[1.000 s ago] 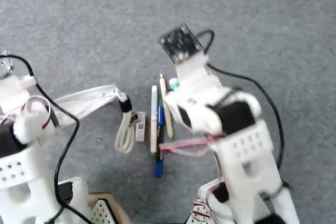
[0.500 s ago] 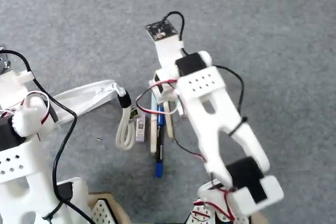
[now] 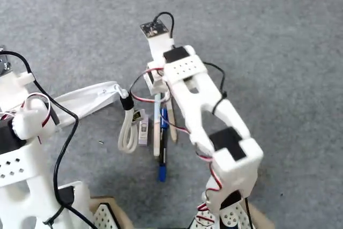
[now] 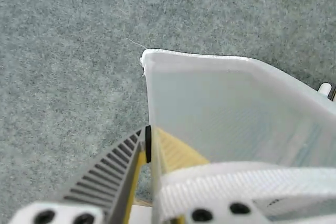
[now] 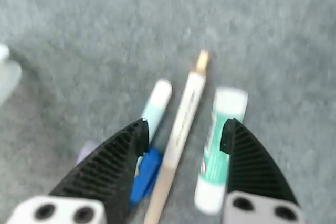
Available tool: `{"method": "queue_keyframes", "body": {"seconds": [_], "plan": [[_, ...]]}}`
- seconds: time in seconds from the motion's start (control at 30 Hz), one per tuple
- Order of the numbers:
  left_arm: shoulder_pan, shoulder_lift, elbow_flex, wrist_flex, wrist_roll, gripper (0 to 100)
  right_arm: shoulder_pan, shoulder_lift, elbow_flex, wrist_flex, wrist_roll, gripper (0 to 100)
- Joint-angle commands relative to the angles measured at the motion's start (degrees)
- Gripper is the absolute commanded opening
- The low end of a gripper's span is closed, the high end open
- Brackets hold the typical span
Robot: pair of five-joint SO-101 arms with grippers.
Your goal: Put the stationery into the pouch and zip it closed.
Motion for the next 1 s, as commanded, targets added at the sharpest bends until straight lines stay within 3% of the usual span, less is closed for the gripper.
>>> {"method": "queue_keyframes", "body": {"seconds": [0.0,0.23,0.4,0.57,0.97], "plan": [[-0.4,2.37,0.04,-0.7,0.44,3,0.53,4.7,-9.89,0.7,-0.35,23.3],[-0.4,2.29,0.13,-0.7,0.44,3,2.11,19.12,-24.22,5.98,-0.79,23.2],[-0.4,2.29,0.13,-0.7,0.44,3,5.89,27.12,-32.57,9.23,-0.35,15.4],[-0.4,2.29,0.13,-0.7,0.44,3,7.56,31.6,-39.52,13.63,-0.26,15.5],[-0.4,2.29,0.13,-0.7,0.44,3,7.47,34.15,-42.86,15.82,-0.26,15.1]]}}
